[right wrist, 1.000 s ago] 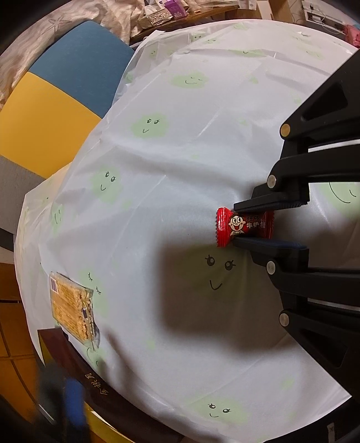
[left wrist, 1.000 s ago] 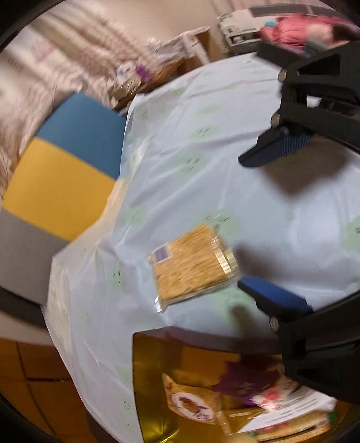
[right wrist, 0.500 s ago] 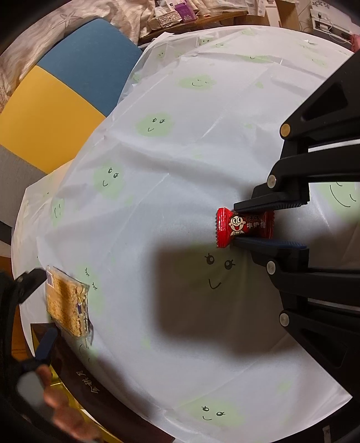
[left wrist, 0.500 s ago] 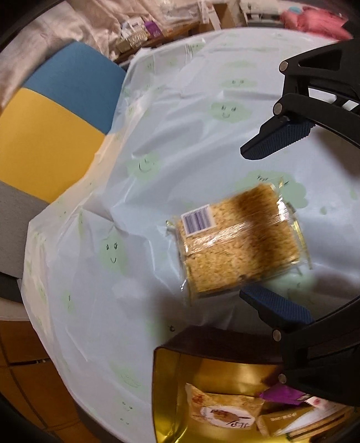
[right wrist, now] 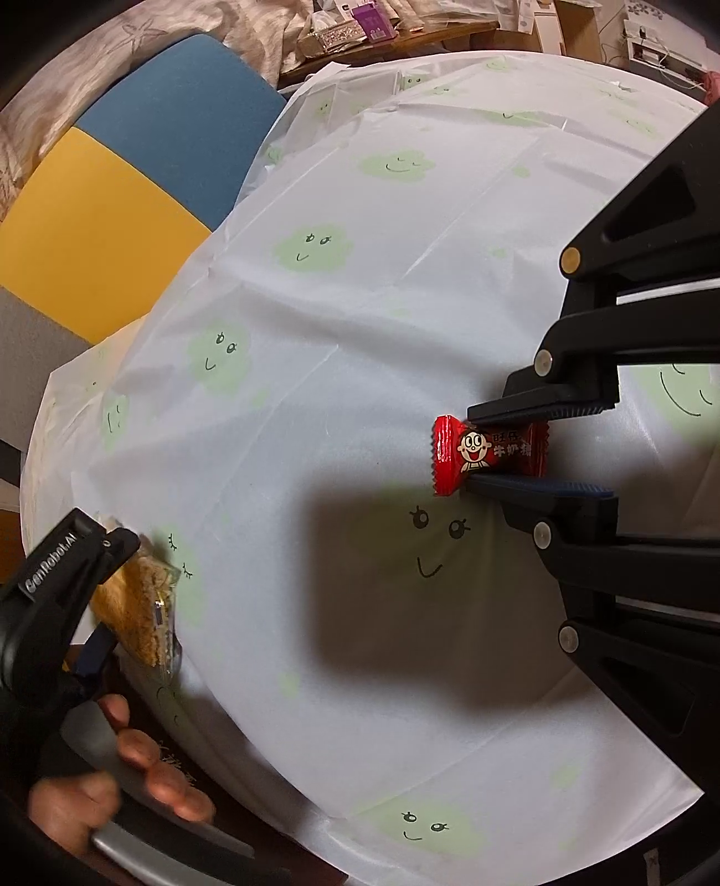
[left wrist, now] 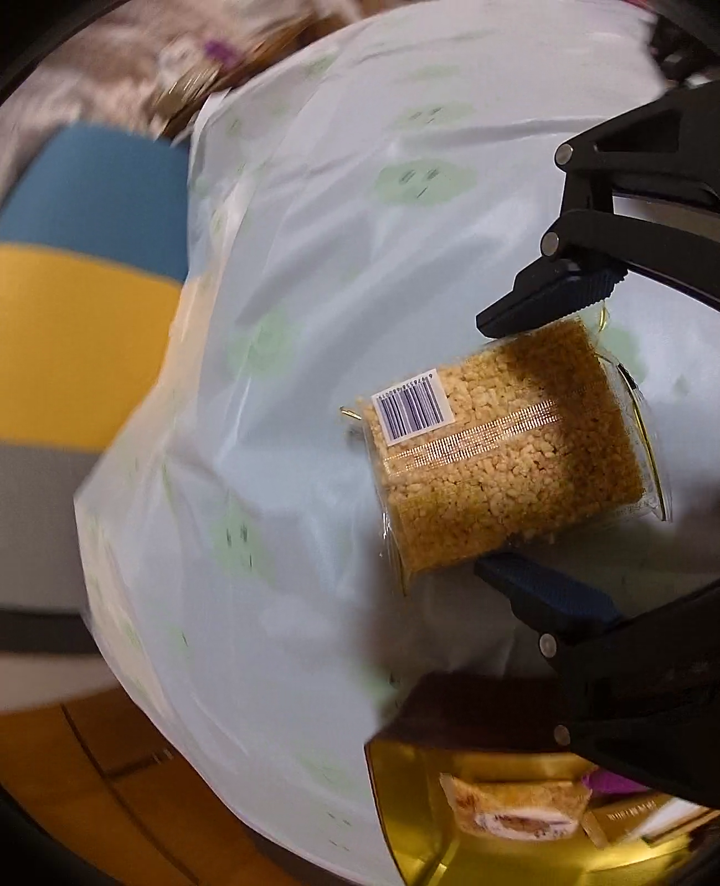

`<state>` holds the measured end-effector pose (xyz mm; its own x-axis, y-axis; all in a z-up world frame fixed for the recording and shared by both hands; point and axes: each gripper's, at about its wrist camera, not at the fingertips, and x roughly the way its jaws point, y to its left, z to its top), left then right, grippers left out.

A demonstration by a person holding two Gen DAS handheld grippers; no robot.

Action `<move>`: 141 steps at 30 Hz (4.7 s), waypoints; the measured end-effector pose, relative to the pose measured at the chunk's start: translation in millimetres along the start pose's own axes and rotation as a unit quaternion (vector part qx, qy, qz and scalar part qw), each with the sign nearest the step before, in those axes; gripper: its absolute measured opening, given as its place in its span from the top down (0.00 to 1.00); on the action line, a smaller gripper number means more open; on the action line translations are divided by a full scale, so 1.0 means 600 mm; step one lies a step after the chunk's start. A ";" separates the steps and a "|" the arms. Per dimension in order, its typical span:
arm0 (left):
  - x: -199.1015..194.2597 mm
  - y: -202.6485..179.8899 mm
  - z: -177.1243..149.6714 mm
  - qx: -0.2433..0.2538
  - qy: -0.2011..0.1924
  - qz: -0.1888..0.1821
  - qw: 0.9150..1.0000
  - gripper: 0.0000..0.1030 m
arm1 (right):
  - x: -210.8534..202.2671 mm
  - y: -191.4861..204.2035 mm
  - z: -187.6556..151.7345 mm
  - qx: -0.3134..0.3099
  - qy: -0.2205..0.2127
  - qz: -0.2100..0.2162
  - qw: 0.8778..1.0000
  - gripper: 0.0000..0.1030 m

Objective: Organize snacks
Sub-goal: 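Grasp the rice-cracker bar pack with the left tool while the right tool holds the red candy, then lift the rice-cracker pack with the left tool and carry it toward the gold tin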

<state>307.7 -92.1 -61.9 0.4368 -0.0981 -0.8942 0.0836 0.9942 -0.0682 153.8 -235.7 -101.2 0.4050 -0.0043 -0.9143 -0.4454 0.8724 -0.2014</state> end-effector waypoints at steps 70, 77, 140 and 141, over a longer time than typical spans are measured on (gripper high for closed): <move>-0.105 -0.072 -0.338 0.162 -0.130 -0.093 0.974 0.18 | 0.016 -0.097 0.012 0.129 0.015 0.095 0.987 0.80; -0.105 -0.081 -0.333 0.165 -0.120 -0.080 0.976 0.18 | 0.021 -0.082 0.009 0.113 0.006 0.078 0.990 0.81; -0.207 -0.006 -0.323 0.078 -0.105 -0.145 0.981 0.26 | 0.011 -0.017 -0.010 0.056 -0.014 0.037 0.998 0.82; -0.212 0.001 -0.321 0.071 -0.107 -0.146 0.981 0.26 | 0.010 -0.016 -0.010 0.055 -0.014 0.036 0.998 0.82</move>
<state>79.7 -70.3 -33.5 0.5530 -0.4001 -0.7308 0.3511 0.9074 -0.2311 155.9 -246.8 -107.1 0.3985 0.0720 -0.9143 -0.3844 0.9182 -0.0952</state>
